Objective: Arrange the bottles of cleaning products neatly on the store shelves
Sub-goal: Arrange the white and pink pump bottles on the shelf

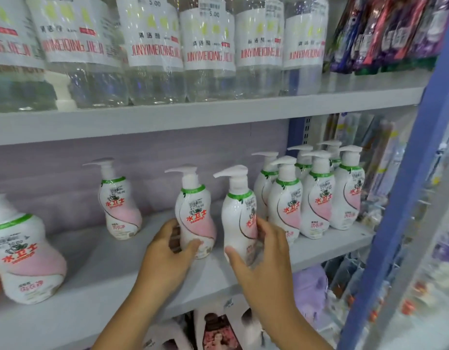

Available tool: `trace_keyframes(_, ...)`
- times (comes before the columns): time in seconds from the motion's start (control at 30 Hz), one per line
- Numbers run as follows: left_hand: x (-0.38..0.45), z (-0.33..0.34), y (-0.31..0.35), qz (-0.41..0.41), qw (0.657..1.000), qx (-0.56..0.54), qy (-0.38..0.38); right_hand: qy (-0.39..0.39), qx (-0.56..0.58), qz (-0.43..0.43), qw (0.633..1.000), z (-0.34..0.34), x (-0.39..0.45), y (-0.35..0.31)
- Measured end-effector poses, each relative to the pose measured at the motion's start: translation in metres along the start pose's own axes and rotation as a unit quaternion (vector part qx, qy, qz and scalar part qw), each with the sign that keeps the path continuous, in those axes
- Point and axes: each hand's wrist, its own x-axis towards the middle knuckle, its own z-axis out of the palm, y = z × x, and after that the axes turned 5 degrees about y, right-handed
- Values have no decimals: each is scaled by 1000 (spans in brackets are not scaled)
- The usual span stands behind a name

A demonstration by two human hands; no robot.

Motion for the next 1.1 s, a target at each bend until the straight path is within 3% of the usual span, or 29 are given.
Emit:
trace_keyframes(0.23,22,30,15,-18,997,3,-73,95,9,6,995,2,3,0)
trace_keyframes(0.43,24,33,14,-35,994,-39,-94,3,-34,6,999,-1,12,-4)
trace_keyframes(0.7,27,40,17,-26,993,-40,-108,114,-94,10,989,8,12,-10)
trace_keyframes(1.1,41,46,21,-27,990,-28,-138,157,-134,-16,978,12,17,-6)
